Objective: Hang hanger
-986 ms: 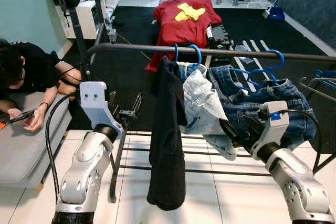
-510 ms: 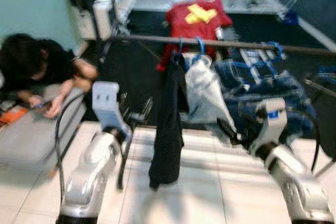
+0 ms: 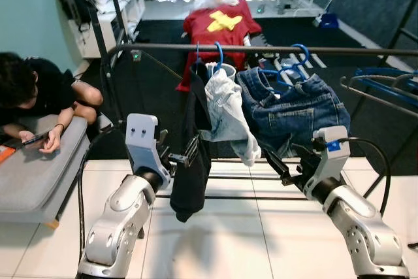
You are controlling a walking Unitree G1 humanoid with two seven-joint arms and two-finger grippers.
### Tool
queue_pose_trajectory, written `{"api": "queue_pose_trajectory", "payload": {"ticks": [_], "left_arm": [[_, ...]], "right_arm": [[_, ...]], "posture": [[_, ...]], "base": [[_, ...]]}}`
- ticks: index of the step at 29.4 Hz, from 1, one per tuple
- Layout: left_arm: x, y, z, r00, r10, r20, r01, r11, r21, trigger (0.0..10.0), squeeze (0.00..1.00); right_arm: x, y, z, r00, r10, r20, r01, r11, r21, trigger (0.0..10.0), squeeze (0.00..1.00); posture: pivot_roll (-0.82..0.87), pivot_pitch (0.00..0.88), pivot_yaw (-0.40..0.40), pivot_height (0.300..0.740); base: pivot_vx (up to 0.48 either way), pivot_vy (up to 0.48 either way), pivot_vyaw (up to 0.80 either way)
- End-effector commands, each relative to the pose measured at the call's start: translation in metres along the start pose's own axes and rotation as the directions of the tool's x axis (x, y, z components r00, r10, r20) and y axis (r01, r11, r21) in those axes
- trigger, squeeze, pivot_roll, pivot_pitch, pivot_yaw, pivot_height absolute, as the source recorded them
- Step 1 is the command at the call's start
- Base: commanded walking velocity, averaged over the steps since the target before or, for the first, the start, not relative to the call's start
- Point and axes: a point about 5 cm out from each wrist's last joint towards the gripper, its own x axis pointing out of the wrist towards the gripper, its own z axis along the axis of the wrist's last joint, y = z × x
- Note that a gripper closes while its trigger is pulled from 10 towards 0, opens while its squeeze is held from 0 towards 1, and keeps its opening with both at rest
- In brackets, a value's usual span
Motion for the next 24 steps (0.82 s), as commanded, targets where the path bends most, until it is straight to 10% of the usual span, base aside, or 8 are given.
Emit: {"api": "queue_pose_trajectory", "payload": {"ticks": [1, 12, 24], "left_arm": [[0.0, -0.004, -0.005, 1.0, -0.011, -0.025, 0.01, 1.0, -0.014, 10.0, 0.0], [0.011, -0.02, 0.01, 0.996, -0.088, 0.025, 0.09, 0.994, -0.058, 10.0, 0.0], [0.034, 0.006, 0.032, 0.995, 0.031, 0.092, -0.031, 1.0, -0.001, 10.0, 0.0]], "right_arm": [[0.0, 0.0, 0.002, 1.0, -0.002, 0.009, 0.003, 1.0, -0.014, 10.0, 0.0], [0.001, 0.004, 0.0, 1.0, 0.002, 0.008, -0.002, 1.0, -0.018, 10.0, 0.0], [0.002, 0.012, -0.006, 1.0, 0.023, -0.007, -0.023, 0.999, -0.022, 10.0, 0.0]], "posture": [[-0.04, 0.041, -0.005, 0.74], [-0.05, 0.048, -0.003, 0.74], [-0.05, 0.054, 0.001, 0.74]], "base": [[0.0, -0.442, 0.0], [0.0, -0.44, 0.0], [0.0, 0.0, 0.0]]}}
